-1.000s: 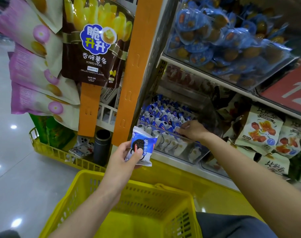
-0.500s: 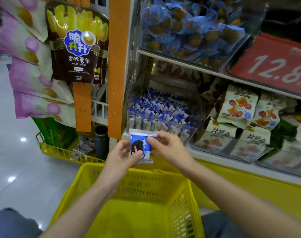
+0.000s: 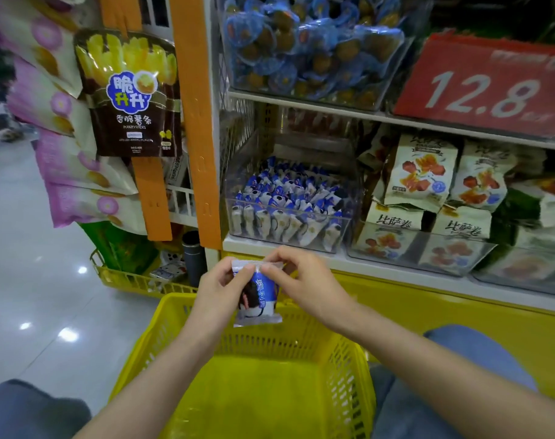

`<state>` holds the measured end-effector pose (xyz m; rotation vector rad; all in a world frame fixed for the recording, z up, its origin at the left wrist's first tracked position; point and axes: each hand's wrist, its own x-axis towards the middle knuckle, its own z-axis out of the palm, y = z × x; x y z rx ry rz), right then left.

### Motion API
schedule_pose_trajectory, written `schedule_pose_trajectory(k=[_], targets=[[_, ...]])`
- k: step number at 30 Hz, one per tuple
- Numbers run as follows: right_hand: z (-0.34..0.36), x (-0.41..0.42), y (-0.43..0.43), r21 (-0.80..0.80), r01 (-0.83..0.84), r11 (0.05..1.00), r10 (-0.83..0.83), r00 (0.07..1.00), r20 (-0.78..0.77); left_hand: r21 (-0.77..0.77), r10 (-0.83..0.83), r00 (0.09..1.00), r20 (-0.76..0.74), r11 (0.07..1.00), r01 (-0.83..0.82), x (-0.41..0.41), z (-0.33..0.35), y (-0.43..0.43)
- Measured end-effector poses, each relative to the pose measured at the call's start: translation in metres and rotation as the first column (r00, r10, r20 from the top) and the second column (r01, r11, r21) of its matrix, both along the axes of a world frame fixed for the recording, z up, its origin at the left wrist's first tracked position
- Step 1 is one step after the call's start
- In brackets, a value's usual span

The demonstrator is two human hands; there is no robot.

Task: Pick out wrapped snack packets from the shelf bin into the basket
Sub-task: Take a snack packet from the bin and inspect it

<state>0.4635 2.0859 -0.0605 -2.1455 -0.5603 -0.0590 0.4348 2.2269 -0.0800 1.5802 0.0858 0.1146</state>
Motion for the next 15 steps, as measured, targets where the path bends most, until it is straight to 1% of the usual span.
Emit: schedule_pose_trajectory(k=[2,3,5,6,7,8,9,10,12,13,14,15], targets=[[0.004,-0.001,-0.002,-0.056,-0.012,0.998,0.018,0.993,0.114,0.02,0.008,0.999,-0.036,1.0,-0.007,0.0,0.006,0.0],[0.007,-0.001,-0.003,-0.12,-0.01,0.993,0.035,0.977,0.208,-0.003,0.002,0.998,-0.07,1.0,-0.003,0.001,0.008,0.001],[0.009,-0.001,-0.004,-0.274,0.004,0.962,0.113,0.905,0.41,-0.081,-0.023,0.989,-0.146,0.997,0.011,0.002,0.012,0.002],[0.01,0.0,-0.004,-0.329,0.013,0.944,0.149,0.873,0.464,-0.11,-0.036,0.984,-0.176,0.994,0.017,0.003,0.013,0.003],[0.011,0.002,-0.004,-0.351,0.017,0.936,0.164,0.862,0.48,-0.132,-0.051,0.98,-0.194,0.991,0.026,0.004,0.013,0.004],[0.01,0.005,-0.004,-0.333,0.016,0.943,0.149,0.873,0.465,-0.147,-0.073,0.976,-0.206,0.988,0.043,0.006,0.013,0.006],[0.011,0.008,-0.003,-0.267,0.013,0.964,0.104,0.903,0.417,-0.15,-0.101,0.972,-0.213,0.986,0.07,0.008,0.012,0.008],[0.011,0.012,-0.001,-0.168,0.022,0.986,0.037,0.94,0.338,-0.143,-0.132,0.967,-0.219,0.984,0.102,0.009,0.012,0.011],[0.015,0.024,0.004,0.041,0.111,0.993,-0.116,0.984,0.132,-0.11,-0.163,0.964,-0.212,0.984,0.142,0.014,0.01,0.017],[0.017,0.029,0.006,0.137,0.168,0.976,-0.171,0.985,0.01,-0.089,-0.149,0.971,-0.19,0.987,0.134,0.017,0.009,0.02],[0.019,0.035,0.008,0.218,0.213,0.953,-0.19,0.974,-0.122,-0.084,-0.116,0.981,-0.158,0.991,0.104,0.021,0.008,0.023],[0.021,0.039,0.009,0.277,0.244,0.929,-0.176,0.952,-0.25,-0.098,-0.075,0.989,-0.128,0.993,0.062,0.025,0.007,0.026]])
